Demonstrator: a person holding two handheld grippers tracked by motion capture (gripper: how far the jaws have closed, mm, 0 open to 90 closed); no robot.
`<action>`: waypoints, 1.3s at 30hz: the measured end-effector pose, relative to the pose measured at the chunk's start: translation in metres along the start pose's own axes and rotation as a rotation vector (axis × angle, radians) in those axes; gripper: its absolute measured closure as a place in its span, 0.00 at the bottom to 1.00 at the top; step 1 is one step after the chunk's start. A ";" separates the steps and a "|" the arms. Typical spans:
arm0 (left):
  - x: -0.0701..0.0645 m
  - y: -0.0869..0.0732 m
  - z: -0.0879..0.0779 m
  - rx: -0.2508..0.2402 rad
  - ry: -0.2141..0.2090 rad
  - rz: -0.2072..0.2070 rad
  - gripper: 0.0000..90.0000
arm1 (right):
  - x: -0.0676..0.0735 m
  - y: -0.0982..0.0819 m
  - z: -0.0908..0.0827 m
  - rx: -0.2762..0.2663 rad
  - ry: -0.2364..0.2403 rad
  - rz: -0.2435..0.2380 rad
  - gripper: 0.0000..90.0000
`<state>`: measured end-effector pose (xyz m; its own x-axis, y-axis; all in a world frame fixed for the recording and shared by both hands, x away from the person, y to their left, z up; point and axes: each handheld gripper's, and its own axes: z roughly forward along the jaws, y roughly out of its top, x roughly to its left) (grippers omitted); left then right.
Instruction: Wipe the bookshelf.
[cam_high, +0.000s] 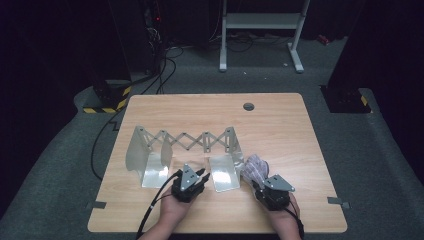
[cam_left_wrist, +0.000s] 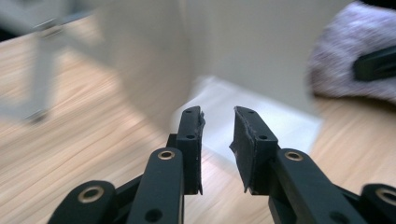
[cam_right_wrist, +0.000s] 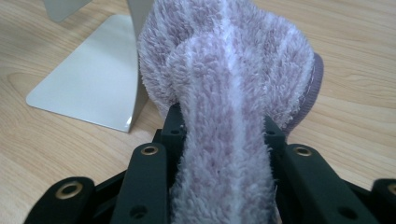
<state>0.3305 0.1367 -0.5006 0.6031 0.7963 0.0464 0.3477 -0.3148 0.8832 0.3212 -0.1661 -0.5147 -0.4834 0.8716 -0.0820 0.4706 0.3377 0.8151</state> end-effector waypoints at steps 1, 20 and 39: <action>0.003 0.001 -0.001 -0.010 -0.003 -0.019 0.79 | 0.002 0.001 0.002 0.004 -0.005 -0.006 0.72; 0.014 0.027 0.014 -0.014 0.077 -0.005 0.82 | 0.001 0.001 0.004 0.000 0.001 0.004 0.72; 0.036 -0.026 -0.027 0.016 0.010 -0.019 0.64 | 0.031 0.013 0.005 -0.003 0.028 -0.064 0.72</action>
<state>0.3231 0.1874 -0.5096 0.5893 0.8072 0.0343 0.3708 -0.3079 0.8762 0.3159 -0.1328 -0.5098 -0.5324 0.8382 -0.1180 0.4364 0.3912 0.8103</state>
